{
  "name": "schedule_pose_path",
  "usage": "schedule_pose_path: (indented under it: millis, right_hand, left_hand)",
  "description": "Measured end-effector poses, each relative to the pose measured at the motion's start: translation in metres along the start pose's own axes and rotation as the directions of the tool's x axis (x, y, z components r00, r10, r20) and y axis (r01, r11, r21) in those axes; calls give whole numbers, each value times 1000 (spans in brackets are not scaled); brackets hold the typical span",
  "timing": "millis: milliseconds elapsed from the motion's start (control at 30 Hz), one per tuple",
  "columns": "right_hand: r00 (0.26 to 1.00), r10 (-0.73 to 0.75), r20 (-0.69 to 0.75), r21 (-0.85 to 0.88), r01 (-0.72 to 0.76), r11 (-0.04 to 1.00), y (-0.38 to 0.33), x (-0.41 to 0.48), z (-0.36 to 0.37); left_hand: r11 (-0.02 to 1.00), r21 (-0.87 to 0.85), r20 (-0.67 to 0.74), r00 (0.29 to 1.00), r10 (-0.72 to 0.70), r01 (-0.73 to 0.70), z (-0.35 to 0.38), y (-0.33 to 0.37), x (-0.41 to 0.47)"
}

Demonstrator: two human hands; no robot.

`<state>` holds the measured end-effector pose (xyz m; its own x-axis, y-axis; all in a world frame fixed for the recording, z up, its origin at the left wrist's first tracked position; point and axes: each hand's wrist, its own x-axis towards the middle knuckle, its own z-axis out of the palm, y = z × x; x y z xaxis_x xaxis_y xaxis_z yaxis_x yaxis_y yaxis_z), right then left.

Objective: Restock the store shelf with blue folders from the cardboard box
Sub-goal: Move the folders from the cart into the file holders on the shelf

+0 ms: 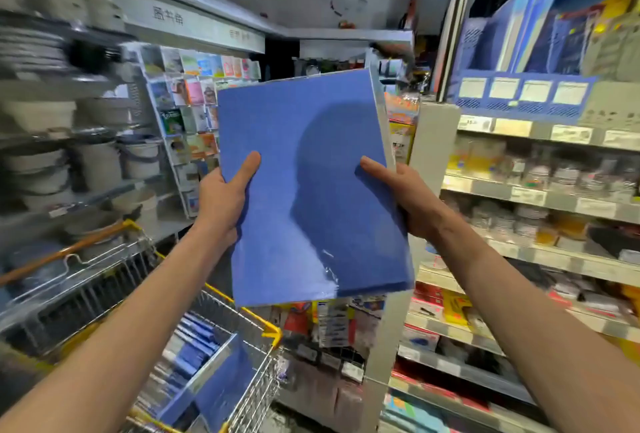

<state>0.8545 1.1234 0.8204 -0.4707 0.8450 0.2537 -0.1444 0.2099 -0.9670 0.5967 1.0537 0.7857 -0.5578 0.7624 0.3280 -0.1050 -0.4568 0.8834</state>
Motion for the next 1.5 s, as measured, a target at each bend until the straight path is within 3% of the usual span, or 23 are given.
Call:
schedule_pose_path:
  millis: [333, 500, 667, 767, 1000, 1233, 1500]
  right_hand:
    - [931, -198, -307, -103, 174, 979, -78, -85, -109]
    - [827, -327, -458, -195, 265, 944, -120, -121, -165]
    - [695, -465, -548, -307, 350, 885, -154, -134, -226]
    - [580, -568, -584, -468, 332, 819, -167, -129, -264]
    - [341, -782, -522, -753, 246, 610, -201, -99, -361]
    - [293, -791, -537, -738, 292, 609, -230, -27, -439]
    - [243, -778, -579, -725, 285, 628, -236, 49, -478]
  left_hand:
    - [1000, 15, 292, 956, 20, -25, 156, 27, -15]
    - [964, 178, 391, 913, 116, -199, 250, 35, -19]
    - [946, 213, 440, 889, 130, -244, 345, 32, -25]
    - [944, 197, 467, 872, 147, -265, 395, 27, -27]
    - [883, 251, 483, 842, 240, -396, 507, 13, -23]
    - [769, 389, 451, 833, 321, -507, 578, 8, 17]
    - [616, 524, 430, 807, 405, -588, 617, -7, 76]
